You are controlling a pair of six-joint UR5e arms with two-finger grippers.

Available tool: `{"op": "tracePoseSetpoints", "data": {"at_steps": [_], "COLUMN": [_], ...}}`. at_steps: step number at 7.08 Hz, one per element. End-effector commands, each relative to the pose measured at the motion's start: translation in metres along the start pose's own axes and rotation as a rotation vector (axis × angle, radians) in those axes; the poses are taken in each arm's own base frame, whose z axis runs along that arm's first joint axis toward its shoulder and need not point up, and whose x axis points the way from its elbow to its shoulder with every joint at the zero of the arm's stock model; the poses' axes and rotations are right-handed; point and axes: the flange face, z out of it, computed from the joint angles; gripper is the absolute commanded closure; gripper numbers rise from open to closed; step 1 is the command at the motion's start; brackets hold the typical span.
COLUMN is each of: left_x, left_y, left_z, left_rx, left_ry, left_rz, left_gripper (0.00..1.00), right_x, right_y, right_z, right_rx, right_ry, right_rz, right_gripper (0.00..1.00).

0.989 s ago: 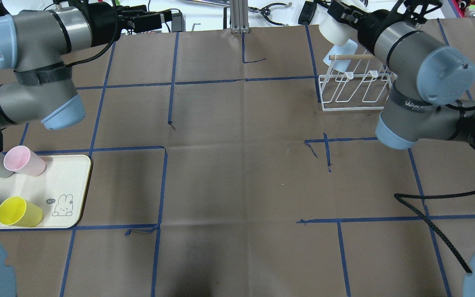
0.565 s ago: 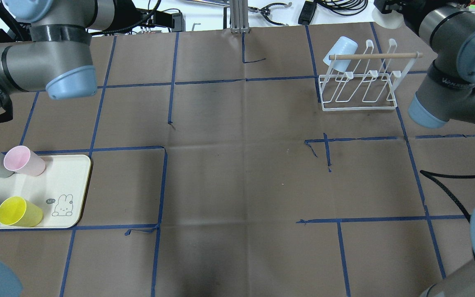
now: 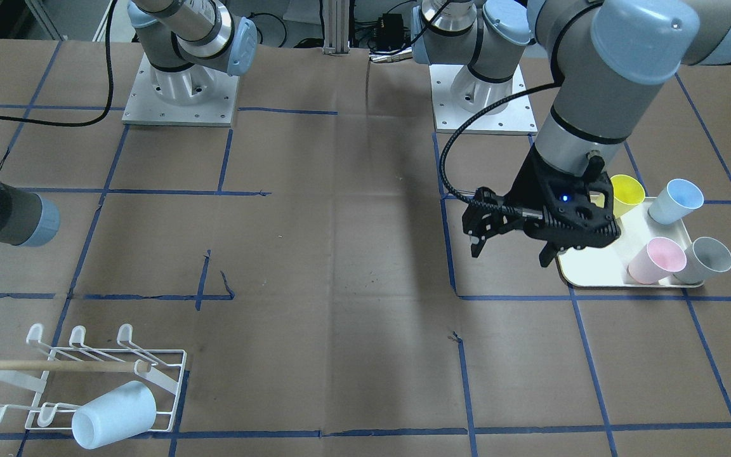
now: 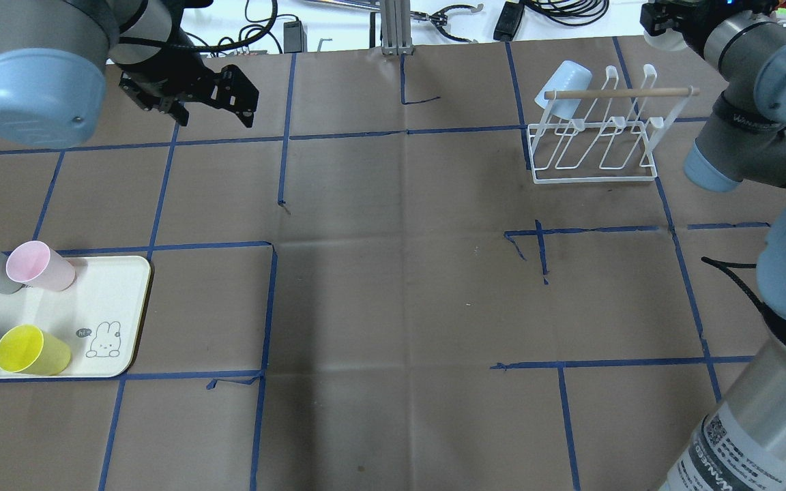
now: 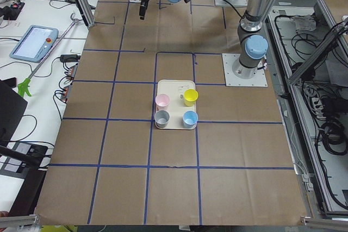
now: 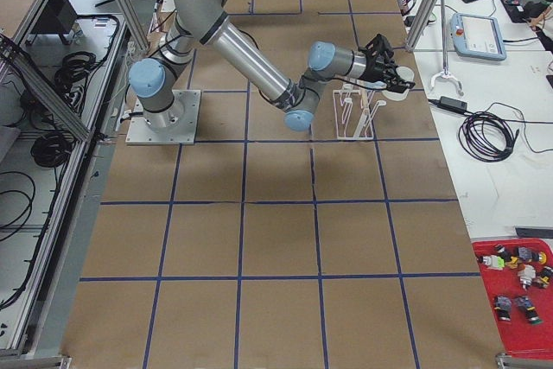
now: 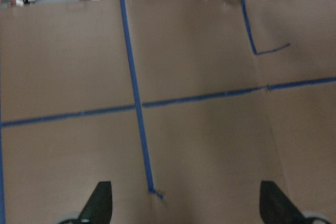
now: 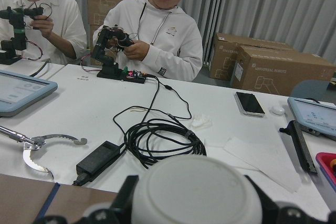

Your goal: Transfer IKEA cup to right arm and place on rack

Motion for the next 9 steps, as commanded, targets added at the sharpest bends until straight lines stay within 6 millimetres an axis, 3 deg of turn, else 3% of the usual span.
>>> {"op": "tracePoseSetpoints", "data": {"at_steps": [1,7,8,9], "left_x": [0.005,0.007,0.007,0.006], "left_y": [0.046,0.057,0.057,0.056], "left_z": [-0.032,-0.034,-0.034,-0.033], "left_rx": [-0.117,-0.108,-0.103,-0.101], "left_ry": [-0.005,-0.018,-0.02,-0.023], "left_rz": [-0.055,-0.076,-0.077,-0.079], "left_gripper": [0.0,0.01,0.01,0.01], "right_x": [0.004,-0.012,-0.013,-0.012], "right_y": [0.018,0.049,0.05,0.045], "right_z": [0.005,-0.003,-0.003,-0.005], "right_rx": [-0.028,-0.041,-0.041,-0.026], "right_ry": [0.001,-0.012,-0.012,-0.004], "right_rz": [0.01,0.018,0.021,0.014], "right_gripper": [0.82,0.8,0.56,0.01]}}
